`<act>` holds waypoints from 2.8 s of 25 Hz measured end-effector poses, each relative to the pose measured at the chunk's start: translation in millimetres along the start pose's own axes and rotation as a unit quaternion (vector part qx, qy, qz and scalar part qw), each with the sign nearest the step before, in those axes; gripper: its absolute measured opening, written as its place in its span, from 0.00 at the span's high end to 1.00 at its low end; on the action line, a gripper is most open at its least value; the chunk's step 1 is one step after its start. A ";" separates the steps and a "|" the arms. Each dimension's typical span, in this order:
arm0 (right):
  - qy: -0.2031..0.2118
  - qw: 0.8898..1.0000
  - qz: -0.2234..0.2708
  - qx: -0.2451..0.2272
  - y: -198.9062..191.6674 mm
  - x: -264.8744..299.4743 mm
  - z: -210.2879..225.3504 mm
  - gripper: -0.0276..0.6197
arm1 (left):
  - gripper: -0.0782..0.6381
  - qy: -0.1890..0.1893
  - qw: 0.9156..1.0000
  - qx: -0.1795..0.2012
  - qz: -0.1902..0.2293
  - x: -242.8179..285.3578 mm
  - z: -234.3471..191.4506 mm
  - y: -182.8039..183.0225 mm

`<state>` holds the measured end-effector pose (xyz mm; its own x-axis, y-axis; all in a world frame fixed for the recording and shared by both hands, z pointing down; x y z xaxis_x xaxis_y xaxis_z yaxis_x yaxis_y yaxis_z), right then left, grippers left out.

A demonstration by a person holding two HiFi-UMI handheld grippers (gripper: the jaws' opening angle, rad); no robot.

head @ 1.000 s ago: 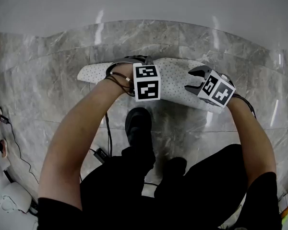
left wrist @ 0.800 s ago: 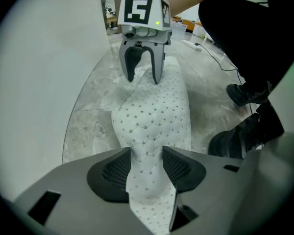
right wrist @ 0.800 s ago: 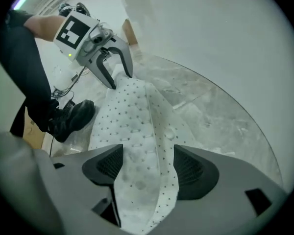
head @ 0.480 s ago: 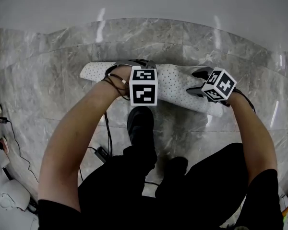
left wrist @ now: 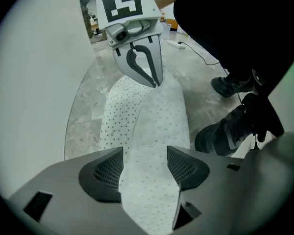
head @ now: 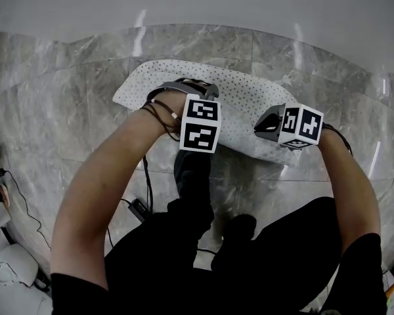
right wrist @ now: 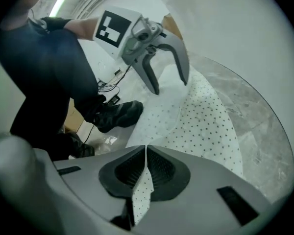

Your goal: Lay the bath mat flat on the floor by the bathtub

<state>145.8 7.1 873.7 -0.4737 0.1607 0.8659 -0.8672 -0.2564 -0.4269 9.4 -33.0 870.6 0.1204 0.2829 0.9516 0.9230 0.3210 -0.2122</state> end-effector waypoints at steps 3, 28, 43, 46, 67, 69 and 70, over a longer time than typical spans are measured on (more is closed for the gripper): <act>0.037 0.999 0.017 -0.023 11.4 -9.5 -17.6 0.92 | 0.50 0.006 1.000 0.006 0.004 -3.4 -4.1 6.3; -0.210 0.959 0.015 -0.188 35.5 -59.2 -4.1 0.92 | 0.51 -0.177 0.975 -0.116 0.072 -36.4 -26.9 -6.7; -0.157 0.968 0.051 -0.188 50.3 -55.2 -22.6 0.92 | 0.48 -0.286 0.955 -0.071 -0.021 -3.6 29.7 -7.7; -0.171 0.964 0.029 -0.199 48.5 -47.6 -17.5 0.92 | 0.78 -0.265 0.963 -0.048 -0.030 -9.6 22.4 -10.1; -0.414 0.909 -0.042 -0.005 -21.7 -46.0 85.6 0.66 | 0.86 0.164 0.956 -0.235 -0.068 -40.7 -182.2 -97.8; -0.375 0.924 -0.065 -0.029 -27.3 -23.5 72.4 0.58 | 0.86 0.178 0.959 -0.202 -0.083 -37.0 -185.9 -92.2; -0.360 0.929 -0.077 -0.041 -29.7 -13.7 66.7 0.56 | 0.86 0.187 0.960 -0.186 -0.090 -35.7 -187.7 -88.4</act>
<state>188.3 -51.0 892.0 -0.1446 -0.4966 0.8558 -0.9387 -0.2046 -0.2773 -7.9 -241.1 897.1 0.0060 -0.1136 0.9935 0.9995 -0.0297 -0.0095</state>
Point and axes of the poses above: the fingertips, and each gripper's own axes: x forward along the fingers, z to its right, y out of its top, the point moved 6 cm from there along -x, backward along the fingers, and after that the axes turned 14 degrees about -y, right-handed, at the moved point
